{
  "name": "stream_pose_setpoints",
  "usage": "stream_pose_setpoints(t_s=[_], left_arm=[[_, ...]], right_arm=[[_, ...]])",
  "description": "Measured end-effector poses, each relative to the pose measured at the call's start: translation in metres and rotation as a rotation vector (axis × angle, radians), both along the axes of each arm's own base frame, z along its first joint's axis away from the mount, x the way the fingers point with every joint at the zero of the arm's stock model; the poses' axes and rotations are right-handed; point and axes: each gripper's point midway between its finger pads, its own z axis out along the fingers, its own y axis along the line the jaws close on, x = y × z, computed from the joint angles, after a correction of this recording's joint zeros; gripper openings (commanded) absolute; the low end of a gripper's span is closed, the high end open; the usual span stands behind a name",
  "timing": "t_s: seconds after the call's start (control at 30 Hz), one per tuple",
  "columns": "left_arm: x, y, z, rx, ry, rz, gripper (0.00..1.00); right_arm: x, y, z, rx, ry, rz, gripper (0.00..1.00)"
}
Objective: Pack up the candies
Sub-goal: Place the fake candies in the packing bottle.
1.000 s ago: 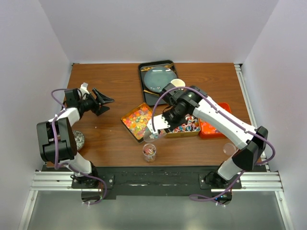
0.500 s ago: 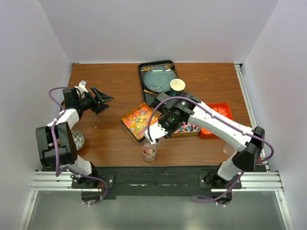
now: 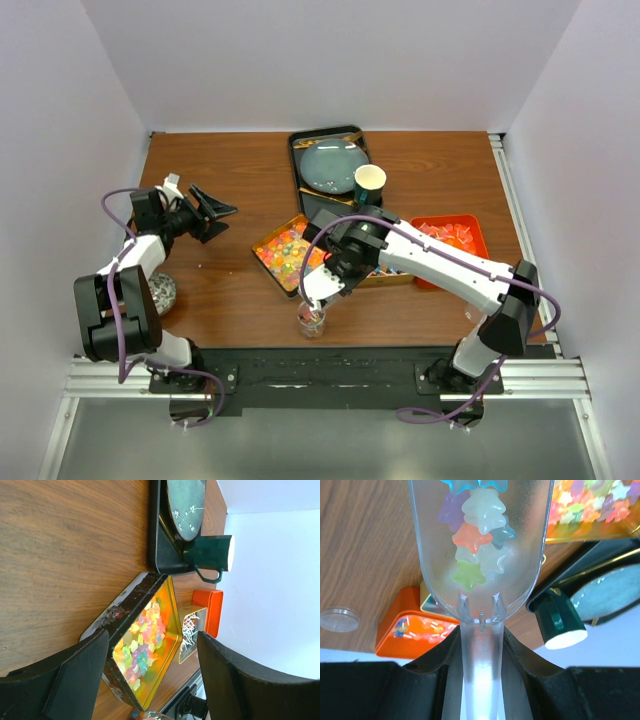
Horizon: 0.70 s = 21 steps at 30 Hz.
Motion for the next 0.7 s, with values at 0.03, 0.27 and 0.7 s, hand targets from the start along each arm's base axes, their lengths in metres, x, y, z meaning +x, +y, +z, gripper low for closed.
stream_pose_setpoints(t_s=[0.03,0.27,0.7], left_arm=[[0.000,0.000,0.000,0.001,-0.003,0.001,0.75],[-0.004,-0.001,0.002,-0.002,-0.010,0.004,0.75],[-0.015,-0.004,0.004,-0.013,-0.009,0.011,0.76]], right_arm=[[0.000,0.000,0.000,-0.004,-0.004,0.002,0.00],[0.000,-0.006,-0.003,-0.071,-0.063,0.008,0.00],[0.001,-0.004,0.006,-0.123,-0.183,-0.005,0.00]])
